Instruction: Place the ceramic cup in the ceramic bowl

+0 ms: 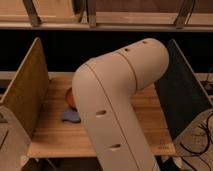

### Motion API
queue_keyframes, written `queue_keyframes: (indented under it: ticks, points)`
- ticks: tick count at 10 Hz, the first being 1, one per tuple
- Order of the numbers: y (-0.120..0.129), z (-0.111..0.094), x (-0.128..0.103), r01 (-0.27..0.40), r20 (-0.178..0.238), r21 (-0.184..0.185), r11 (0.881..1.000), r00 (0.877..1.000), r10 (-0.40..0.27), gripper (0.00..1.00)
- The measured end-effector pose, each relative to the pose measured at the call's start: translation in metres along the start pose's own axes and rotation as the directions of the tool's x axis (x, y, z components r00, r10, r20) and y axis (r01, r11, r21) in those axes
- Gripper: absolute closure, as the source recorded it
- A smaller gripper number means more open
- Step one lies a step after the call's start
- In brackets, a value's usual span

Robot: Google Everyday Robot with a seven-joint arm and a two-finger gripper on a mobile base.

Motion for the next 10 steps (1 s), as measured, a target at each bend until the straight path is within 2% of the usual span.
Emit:
queue_keyframes:
  ticks: [5,7,10]
  points:
    - [0.020,-0.002,-0.011,0.084,0.009,0.007,0.996,0.996,-0.085,0.95]
    - [0.039,-0.007,-0.013,0.149,0.015,0.004,0.989,0.989,-0.149,1.00]
    - [0.083,-0.036,-0.017,0.281,0.050,0.022,0.959,0.958,-0.282,1.00]
